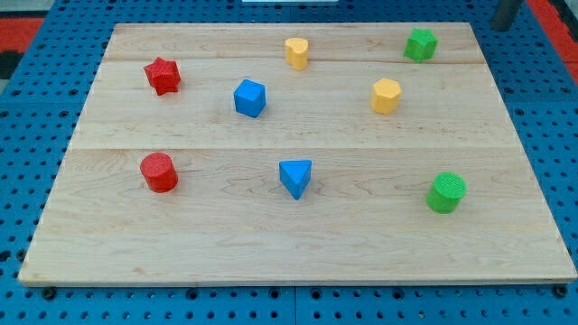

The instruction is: Slightly move the green star towards the left

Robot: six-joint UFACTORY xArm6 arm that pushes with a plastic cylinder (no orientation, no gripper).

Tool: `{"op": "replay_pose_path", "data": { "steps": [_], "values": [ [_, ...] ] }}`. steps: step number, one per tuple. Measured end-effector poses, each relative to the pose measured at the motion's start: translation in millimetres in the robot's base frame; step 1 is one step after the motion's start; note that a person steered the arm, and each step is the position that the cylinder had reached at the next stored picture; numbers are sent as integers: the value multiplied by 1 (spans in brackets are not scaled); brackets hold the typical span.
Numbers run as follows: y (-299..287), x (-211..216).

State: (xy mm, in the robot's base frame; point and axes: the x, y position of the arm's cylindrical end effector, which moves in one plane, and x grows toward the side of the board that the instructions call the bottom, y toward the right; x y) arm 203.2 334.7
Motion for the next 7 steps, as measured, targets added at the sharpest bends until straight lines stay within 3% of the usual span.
{"op": "replay_pose_path", "data": {
  "steps": [3, 4, 6, 7],
  "values": [
    [-17, 2],
    [-17, 48],
    [-24, 32],
    [-102, 34]
  ]
}}
